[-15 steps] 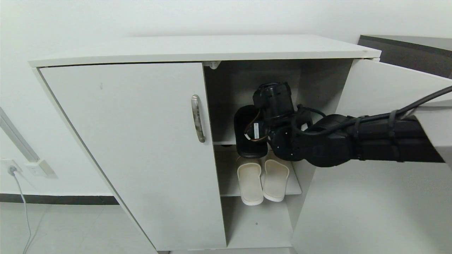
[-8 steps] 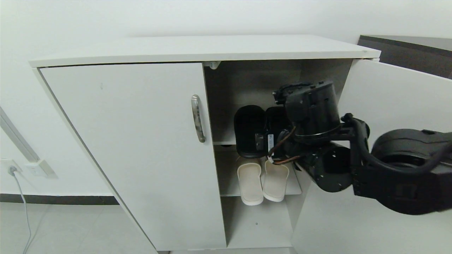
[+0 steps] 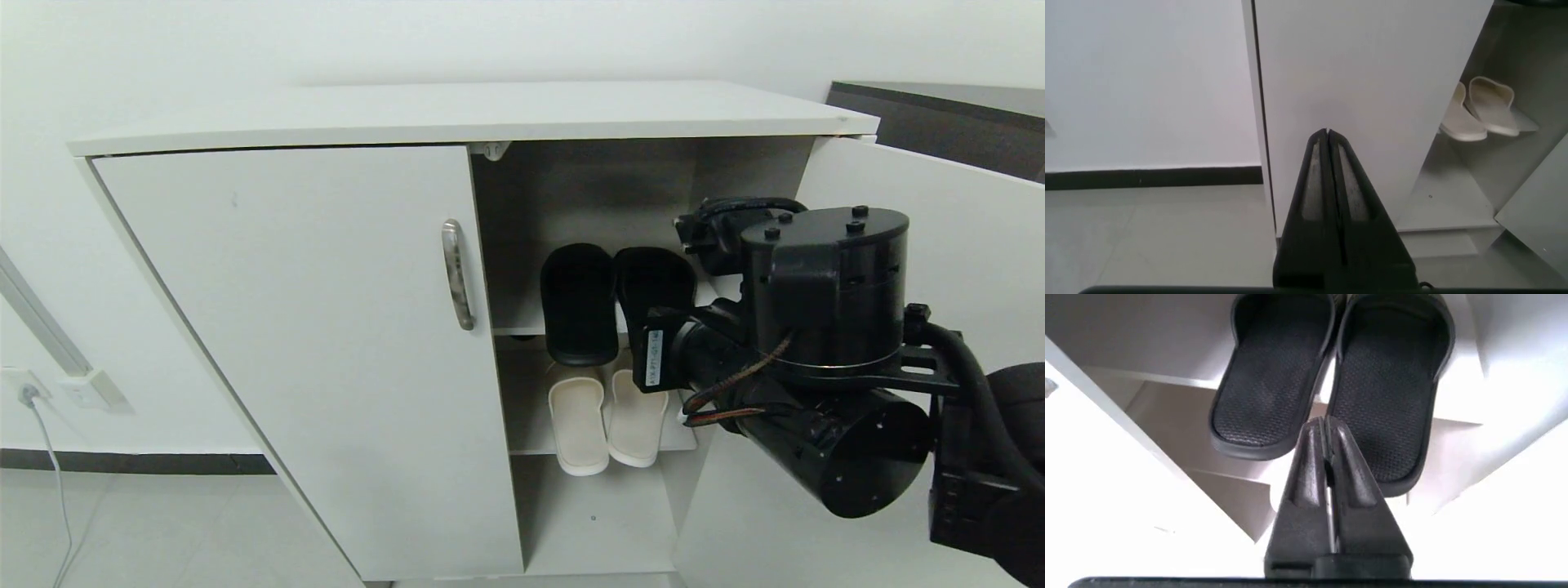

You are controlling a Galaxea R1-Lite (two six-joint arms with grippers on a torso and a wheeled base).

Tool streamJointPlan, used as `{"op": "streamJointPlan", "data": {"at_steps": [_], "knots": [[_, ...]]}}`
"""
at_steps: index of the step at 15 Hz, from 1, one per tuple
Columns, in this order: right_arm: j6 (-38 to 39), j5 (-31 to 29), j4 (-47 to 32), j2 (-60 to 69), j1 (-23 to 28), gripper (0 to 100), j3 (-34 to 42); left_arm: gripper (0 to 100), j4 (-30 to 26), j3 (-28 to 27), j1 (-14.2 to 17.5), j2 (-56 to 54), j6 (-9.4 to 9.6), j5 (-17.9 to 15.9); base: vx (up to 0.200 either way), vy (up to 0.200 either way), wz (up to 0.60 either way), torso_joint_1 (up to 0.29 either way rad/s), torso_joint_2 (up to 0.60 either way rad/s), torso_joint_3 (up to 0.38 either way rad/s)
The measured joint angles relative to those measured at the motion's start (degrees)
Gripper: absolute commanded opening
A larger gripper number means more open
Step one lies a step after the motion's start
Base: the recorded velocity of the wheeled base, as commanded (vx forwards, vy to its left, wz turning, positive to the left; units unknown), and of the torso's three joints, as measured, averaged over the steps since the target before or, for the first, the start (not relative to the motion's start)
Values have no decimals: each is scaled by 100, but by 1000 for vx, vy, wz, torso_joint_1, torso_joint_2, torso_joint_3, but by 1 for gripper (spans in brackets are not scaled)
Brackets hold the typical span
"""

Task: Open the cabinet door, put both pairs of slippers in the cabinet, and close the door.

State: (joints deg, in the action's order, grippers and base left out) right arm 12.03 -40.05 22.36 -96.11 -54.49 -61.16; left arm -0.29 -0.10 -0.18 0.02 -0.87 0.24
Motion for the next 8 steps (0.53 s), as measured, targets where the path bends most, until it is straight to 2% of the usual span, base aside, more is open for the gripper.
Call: {"op": "streamJointPlan", "data": {"at_steps": [5, 8], "knots": [[0, -21, 2, 30, -27, 0, 0, 0, -4, 0, 5, 0, 2, -2, 0, 0, 0, 0, 0, 0], [6, -27, 6, 24, -39, 0, 9, 0, -2, 0, 2, 0, -11, -2, -200, 0, 0, 4, 2, -1]]}}
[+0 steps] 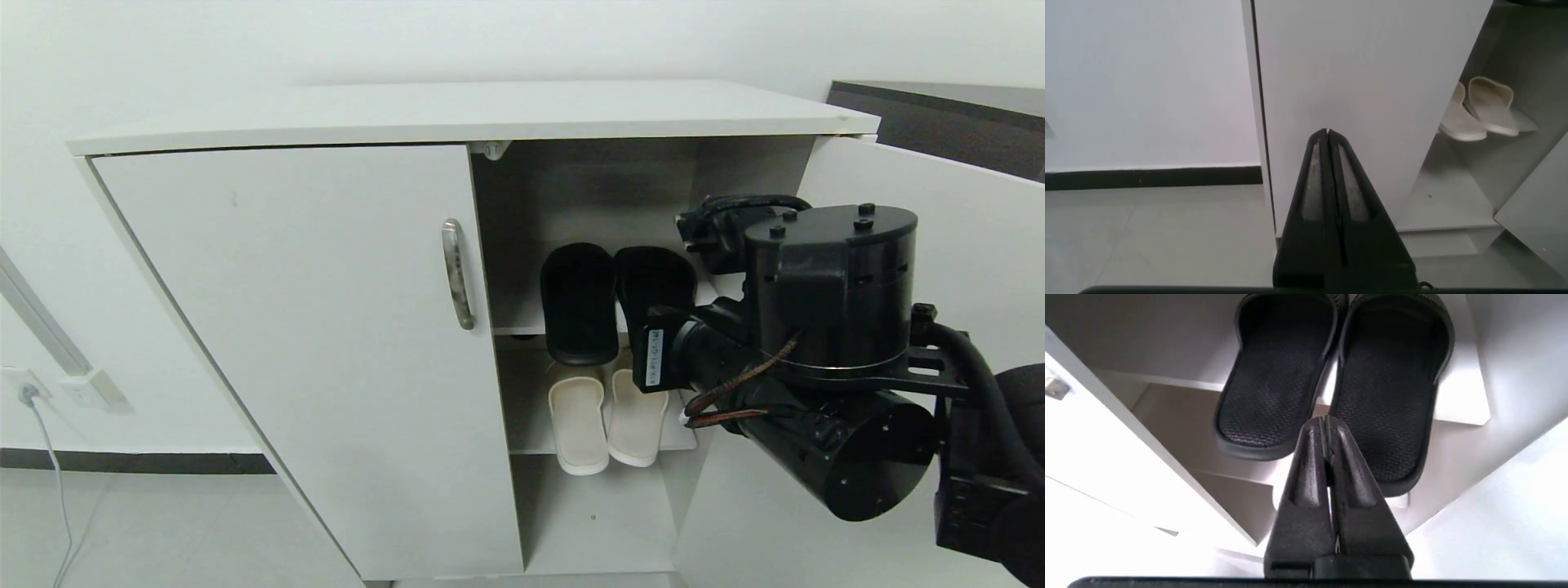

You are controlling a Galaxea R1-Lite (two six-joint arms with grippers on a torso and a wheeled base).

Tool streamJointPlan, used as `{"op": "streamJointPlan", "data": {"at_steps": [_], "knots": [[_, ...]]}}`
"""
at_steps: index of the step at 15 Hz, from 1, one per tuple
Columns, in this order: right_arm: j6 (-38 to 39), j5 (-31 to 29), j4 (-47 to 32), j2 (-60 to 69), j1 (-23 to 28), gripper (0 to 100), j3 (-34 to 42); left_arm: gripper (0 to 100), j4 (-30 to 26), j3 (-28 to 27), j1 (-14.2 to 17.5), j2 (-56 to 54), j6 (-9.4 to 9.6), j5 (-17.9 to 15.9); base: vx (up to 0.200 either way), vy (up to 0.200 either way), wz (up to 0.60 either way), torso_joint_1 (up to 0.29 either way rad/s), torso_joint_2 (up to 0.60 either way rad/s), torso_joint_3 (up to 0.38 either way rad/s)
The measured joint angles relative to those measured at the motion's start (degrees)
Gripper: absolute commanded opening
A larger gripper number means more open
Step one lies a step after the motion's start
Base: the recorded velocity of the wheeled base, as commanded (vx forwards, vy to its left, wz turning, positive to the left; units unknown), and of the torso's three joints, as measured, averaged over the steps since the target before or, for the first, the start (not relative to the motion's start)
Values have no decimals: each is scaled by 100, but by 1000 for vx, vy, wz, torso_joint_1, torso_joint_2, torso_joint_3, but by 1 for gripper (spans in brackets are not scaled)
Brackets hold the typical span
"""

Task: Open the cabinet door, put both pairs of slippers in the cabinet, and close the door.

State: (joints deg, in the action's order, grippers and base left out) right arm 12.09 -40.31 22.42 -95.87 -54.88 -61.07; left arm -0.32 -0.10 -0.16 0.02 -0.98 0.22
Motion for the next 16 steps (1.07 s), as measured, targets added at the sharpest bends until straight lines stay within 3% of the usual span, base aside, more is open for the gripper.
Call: {"op": "streamJointPlan", "data": {"at_steps": [16], "knots": [[63, 77, 10, -190, -24, 0, 182, 0, 2, 0, 0, 0, -15, 2, -200, 0, 0, 1, 2, 4]]}}
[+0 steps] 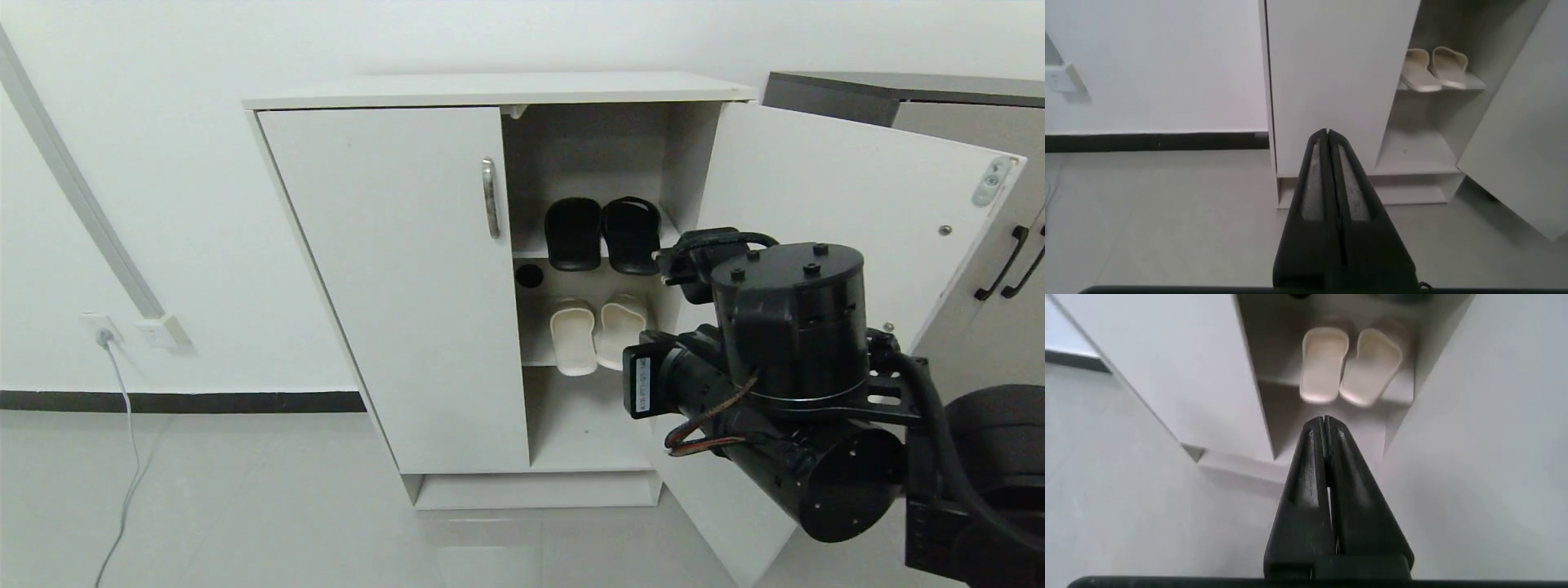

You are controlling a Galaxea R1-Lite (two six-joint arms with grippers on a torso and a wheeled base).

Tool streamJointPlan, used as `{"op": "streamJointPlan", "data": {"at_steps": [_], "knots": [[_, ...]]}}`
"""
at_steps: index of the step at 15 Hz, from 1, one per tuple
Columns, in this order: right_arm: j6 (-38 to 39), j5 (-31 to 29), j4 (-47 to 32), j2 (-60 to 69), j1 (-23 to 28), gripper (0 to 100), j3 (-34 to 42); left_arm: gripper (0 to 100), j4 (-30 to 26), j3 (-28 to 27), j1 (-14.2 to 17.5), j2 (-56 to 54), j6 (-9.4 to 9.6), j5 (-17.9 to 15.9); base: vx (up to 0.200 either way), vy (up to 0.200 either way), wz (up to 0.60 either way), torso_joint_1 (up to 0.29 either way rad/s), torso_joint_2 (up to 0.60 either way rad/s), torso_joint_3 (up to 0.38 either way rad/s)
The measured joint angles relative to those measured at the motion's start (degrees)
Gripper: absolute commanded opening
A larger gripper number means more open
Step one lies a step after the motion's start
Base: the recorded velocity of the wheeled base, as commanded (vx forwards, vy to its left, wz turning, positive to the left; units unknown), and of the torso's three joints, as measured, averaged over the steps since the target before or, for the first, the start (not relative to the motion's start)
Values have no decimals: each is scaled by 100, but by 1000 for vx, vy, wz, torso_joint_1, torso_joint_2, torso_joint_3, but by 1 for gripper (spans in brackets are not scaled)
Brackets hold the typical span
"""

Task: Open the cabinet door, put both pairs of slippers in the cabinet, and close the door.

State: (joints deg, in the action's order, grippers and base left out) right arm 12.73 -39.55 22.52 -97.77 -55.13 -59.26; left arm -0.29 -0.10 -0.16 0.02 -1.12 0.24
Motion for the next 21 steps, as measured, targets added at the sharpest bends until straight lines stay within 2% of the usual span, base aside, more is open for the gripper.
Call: {"op": "streamJointPlan", "data": {"at_steps": [1, 8, 19, 21], "knots": [[0, 38, 26, -22, 2, 0, 33, 0, 0, 0, 2, 0, 0, 2, -200, 0, 0, 2, 7, 2], [-171, 197, 230, -96, 100, 0, 474, 0, 0, 2, -2, 0, -5, 18, 0, 0, 0, 0, 0, 0], [-252, 196, 233, -146, 188, 0, 510, 0, 0, 0, 2, 0, -18, 24, 0, 0, 0, 0, 0, 0], [-252, 194, 230, -146, 240, 0, 496, 0, -2, 0, -2, 0, -18, 27, 0, 0, 0, 0, -205, -254]]}}
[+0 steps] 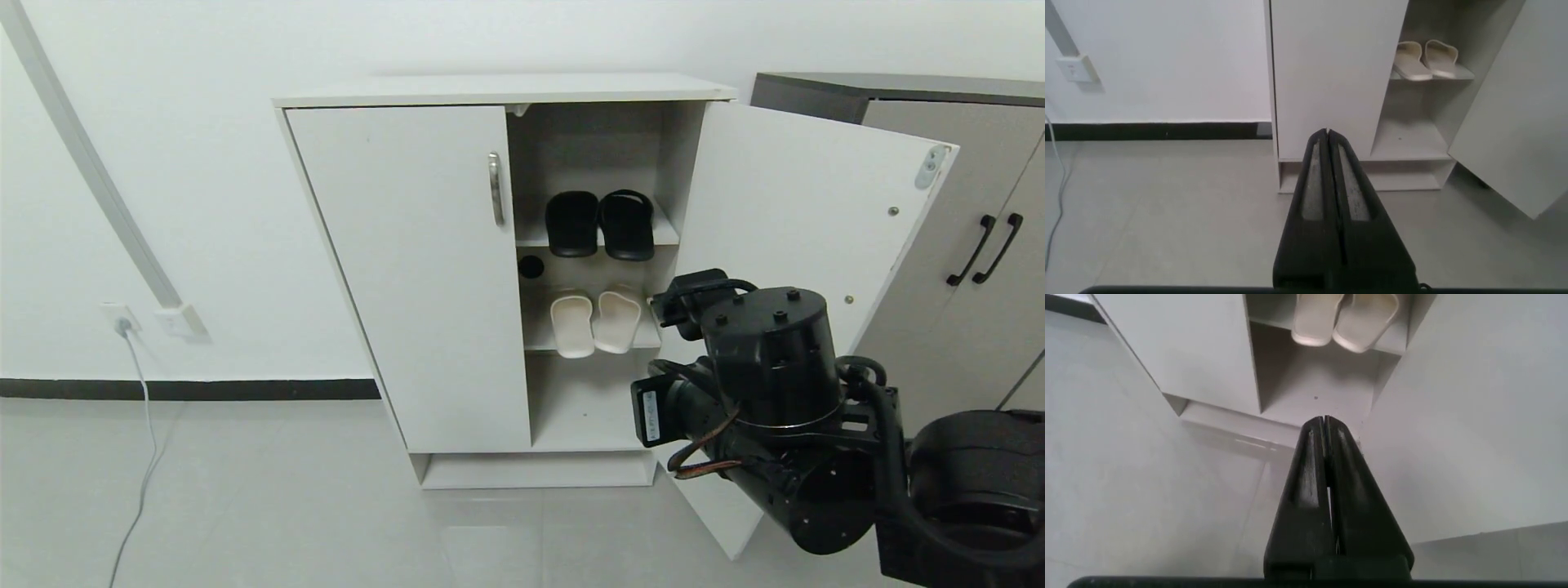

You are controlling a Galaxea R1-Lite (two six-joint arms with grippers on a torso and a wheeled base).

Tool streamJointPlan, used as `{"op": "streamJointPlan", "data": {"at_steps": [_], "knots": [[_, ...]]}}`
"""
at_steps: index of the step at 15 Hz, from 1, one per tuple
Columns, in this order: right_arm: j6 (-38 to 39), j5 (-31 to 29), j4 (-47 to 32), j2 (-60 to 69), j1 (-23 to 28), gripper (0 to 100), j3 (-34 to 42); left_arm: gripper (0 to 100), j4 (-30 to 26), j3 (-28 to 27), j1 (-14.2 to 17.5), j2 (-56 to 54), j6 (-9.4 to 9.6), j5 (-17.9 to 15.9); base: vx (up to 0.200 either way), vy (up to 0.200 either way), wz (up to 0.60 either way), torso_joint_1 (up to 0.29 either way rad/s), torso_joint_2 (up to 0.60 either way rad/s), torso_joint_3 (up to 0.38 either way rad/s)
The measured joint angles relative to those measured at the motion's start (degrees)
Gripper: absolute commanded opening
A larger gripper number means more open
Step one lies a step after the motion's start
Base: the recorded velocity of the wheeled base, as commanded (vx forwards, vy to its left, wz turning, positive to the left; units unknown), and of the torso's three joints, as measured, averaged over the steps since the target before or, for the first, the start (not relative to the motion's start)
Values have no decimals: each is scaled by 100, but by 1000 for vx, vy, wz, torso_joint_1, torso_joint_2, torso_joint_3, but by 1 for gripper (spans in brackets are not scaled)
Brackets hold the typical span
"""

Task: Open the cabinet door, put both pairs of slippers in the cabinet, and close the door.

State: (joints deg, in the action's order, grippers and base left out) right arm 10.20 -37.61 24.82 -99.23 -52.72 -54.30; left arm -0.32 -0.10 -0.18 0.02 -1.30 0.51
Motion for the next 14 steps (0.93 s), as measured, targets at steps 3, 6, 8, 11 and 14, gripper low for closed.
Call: {"op": "streamJointPlan", "data": {"at_steps": [3, 6, 8, 11, 14], "knots": [[0, 0, -9, 4, 30, 0, 9, 0, -9, 2, 7, 0, 0, -5, 0, 0, 0, 28, -326, -367], [-6, 2, 17, 11, 9, 0, 2, 0, 2, -1, 5, 0, 0, 0, 0, 0, 0, 46, -507, -357], [-9, 0, 11, 11, 16, 0, 0, 0, 7, 0, 7, 0, 0, -2, 0, 0, 0, 107, -459, -366], [-9, 2, 13, 11, 9, 0, 6, 0, 0, 0, 0, 0, 0, 0, 0, 0, 0, 123, -466, -338], [-9, 0, 11, 11, 9, 0, 9, 0, -1, 0, 0, 0, 0, 0, 0, 0, 0, 149, -469, -323]]}}
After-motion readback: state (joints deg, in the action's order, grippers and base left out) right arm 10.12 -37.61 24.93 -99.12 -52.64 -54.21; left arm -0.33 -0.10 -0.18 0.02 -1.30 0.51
